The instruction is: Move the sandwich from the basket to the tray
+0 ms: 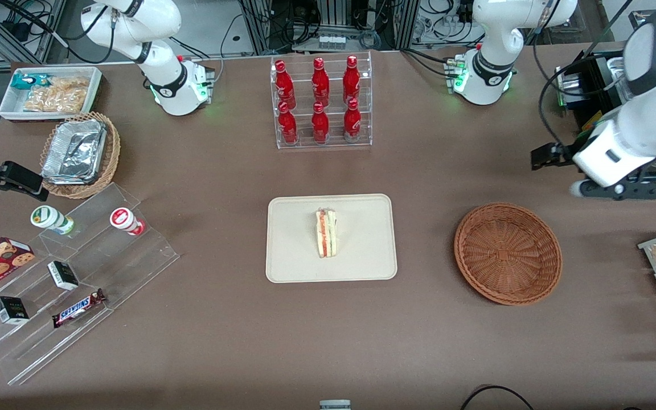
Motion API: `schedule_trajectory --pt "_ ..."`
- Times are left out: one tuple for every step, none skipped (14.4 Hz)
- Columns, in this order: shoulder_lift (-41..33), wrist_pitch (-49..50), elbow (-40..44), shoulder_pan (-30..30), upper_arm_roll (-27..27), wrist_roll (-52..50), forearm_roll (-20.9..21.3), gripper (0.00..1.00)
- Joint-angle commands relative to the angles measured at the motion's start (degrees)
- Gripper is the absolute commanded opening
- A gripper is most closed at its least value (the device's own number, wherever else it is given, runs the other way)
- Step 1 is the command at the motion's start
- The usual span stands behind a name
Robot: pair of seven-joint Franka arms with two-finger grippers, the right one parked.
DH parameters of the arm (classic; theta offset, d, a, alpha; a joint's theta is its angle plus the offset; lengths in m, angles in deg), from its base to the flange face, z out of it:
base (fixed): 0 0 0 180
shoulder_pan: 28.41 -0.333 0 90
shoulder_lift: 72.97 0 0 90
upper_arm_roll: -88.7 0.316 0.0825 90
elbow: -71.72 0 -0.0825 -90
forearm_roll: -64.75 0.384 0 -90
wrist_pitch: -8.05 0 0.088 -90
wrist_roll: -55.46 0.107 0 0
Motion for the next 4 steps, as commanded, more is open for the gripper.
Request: schedule_trajectory --pt "-3.2 0.2 -0.8 -1.5 -0.3 2.9 1.3 1.00" --pt "-3.4 0.2 0.3 -1.5 0.3 2.9 2.5 1.00" --pt "-3.5 -0.2 0.7 -1.5 0.6 2.9 3.2 1.00" --pt "-3.5 -0.3 1.1 -1.5 0.7 2.9 3.1 1.00"
